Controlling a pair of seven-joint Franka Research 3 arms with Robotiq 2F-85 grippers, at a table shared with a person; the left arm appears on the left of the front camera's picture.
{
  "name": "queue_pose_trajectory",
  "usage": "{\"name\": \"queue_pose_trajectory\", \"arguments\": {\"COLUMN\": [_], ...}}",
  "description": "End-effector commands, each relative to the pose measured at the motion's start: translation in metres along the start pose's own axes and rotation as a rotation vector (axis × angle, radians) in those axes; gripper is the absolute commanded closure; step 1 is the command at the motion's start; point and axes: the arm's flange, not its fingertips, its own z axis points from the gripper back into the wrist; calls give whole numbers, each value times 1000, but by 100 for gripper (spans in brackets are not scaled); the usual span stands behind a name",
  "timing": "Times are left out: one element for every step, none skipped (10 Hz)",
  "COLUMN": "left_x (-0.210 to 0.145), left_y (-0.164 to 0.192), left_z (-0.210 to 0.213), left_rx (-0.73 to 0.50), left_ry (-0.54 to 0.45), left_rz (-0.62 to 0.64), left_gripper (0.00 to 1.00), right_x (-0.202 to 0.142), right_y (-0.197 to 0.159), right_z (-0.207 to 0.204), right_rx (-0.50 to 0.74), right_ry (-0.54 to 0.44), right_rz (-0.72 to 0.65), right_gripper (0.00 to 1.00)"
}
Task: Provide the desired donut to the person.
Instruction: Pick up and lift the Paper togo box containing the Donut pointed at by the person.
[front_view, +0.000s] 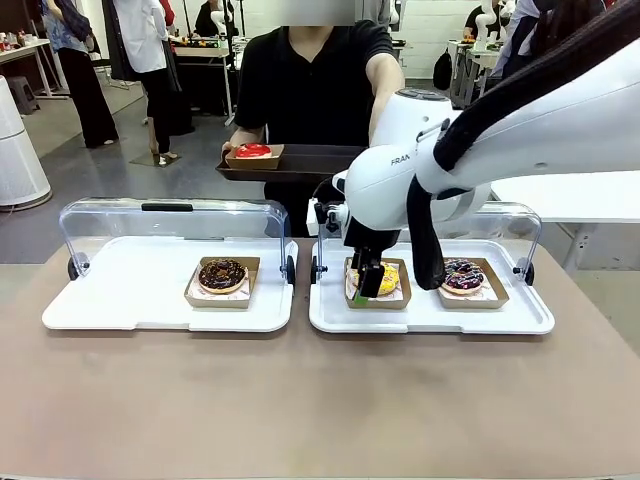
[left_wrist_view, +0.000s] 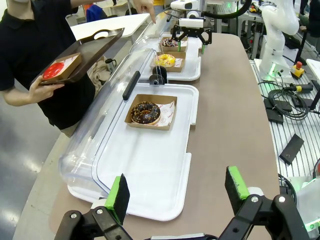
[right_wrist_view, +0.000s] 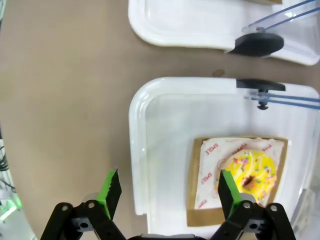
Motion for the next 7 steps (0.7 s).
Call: {"name": "queue_pose_trajectory", "arguments": {"left_x": [0, 0, 0, 0, 0, 0, 0], "left_y": [-2, -2, -2, -2, -2, -2, -2], "left_z": [1, 1, 1, 1, 1, 1, 1], "left_rx": [2, 2, 2, 2, 2, 2, 2], "left_ry": [0, 0, 0, 0, 0, 0, 0], "left_rz": [-3, -3, -3, -3, -3, -3, -3], "left_gripper": [0, 0, 0, 0, 0, 0, 0], "right_x": [-4, -4, -4, -4, -4, 2, 4], "right_y": [7, 7, 7, 7, 7, 1, -3], "right_z": [5, 5, 5, 5, 5, 4, -3], "right_rx": [-6, -6, -6, -6, -6, -5, -11], "right_ry": [5, 5, 5, 5, 5, -2, 19], "right_rz": [6, 6, 6, 6, 6, 5, -16], "right_gripper": [0, 0, 0, 0, 0, 0, 0]}}
